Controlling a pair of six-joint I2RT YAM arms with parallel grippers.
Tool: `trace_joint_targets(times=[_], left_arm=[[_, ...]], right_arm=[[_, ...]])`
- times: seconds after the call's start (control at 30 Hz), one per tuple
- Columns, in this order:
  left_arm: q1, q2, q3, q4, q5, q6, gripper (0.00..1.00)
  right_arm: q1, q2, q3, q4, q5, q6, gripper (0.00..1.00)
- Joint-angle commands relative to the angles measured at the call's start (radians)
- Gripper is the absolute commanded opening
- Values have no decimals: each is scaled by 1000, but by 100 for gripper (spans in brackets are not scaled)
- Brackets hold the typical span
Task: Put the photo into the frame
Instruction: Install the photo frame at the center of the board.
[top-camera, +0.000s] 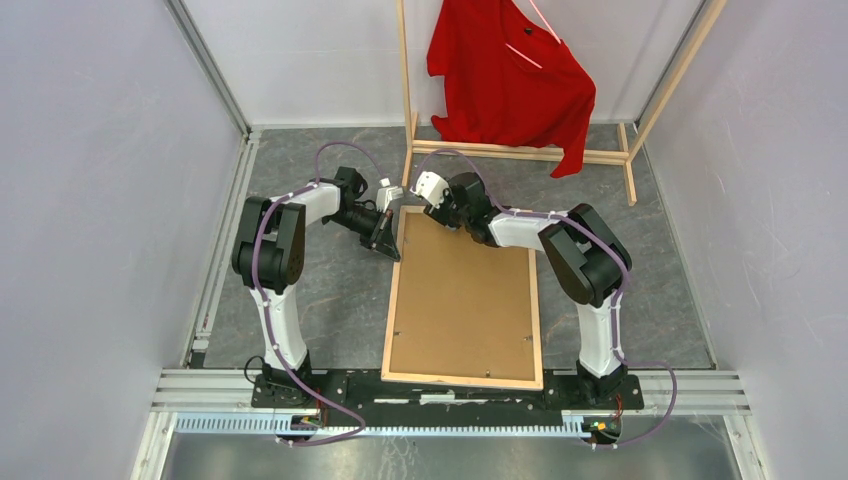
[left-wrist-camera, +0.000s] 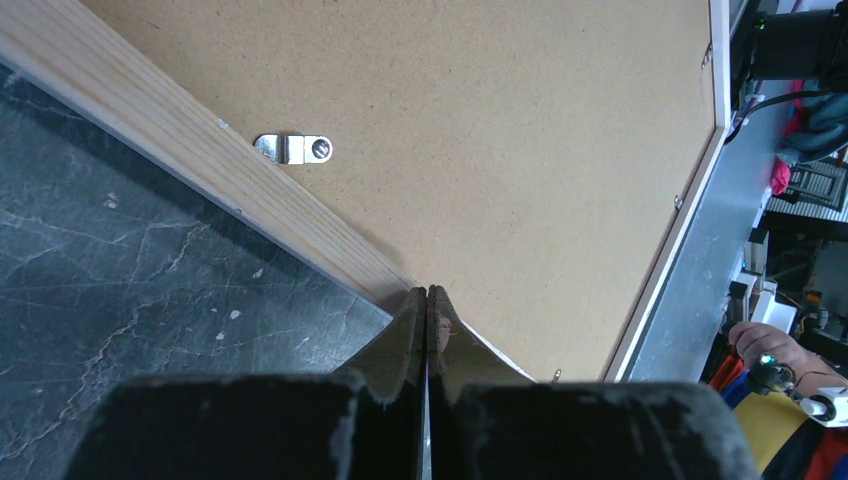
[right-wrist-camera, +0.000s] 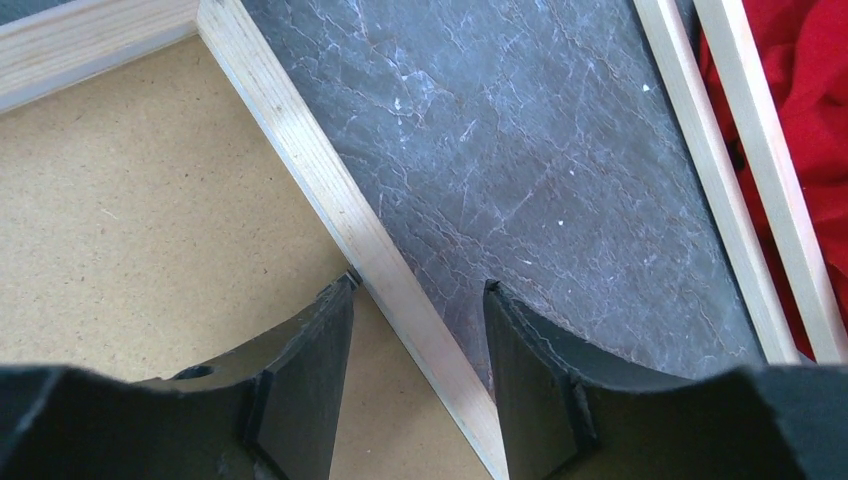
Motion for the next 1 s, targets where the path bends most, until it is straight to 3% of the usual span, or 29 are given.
trace_joint_targets(times=[0.0, 0.57, 0.83, 0.9, 0.97], left_arm=[[-13, 7, -27, 21, -113, 47, 2], [-13, -3, -25, 11, -115, 56, 2], [3, -21, 5, -25, -127, 72, 2], [12, -35, 21, -44, -136, 78, 5], [26, -62, 34, -60, -146, 85, 16]], right_arm=[[-12, 49, 28, 24, 1, 26, 56], [-45, 4, 23, 30, -21, 74, 53], [-110, -160, -31, 28, -5, 224, 71], [-122, -235, -71, 23, 17, 272, 76], [-124, -303, -108, -18, 15, 329, 80]])
